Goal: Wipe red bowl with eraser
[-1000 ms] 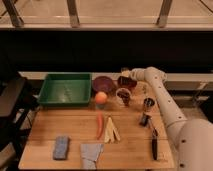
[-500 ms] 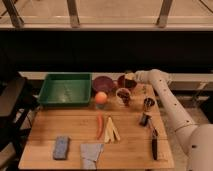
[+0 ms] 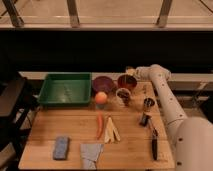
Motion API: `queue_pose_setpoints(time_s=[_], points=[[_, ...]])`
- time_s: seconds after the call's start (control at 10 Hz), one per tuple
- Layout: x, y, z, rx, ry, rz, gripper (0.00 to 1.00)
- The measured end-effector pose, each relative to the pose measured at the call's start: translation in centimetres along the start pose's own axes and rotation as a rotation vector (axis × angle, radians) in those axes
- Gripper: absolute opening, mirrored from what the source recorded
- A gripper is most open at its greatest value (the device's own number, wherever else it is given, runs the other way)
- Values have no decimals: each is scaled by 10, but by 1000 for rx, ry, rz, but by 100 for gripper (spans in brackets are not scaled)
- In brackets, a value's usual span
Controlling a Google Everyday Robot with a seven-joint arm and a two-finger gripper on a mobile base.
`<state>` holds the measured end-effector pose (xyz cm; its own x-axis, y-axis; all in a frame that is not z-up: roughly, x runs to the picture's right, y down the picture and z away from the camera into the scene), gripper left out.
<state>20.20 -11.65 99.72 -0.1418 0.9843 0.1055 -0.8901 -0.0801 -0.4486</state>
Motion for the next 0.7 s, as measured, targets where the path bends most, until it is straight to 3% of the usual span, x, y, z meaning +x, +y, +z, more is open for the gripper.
queue_pose_setpoints(time_s=[0.4, 0.7], points=[[2, 21, 11, -62, 9, -9, 19], [17, 35, 3, -98, 27, 0, 19]])
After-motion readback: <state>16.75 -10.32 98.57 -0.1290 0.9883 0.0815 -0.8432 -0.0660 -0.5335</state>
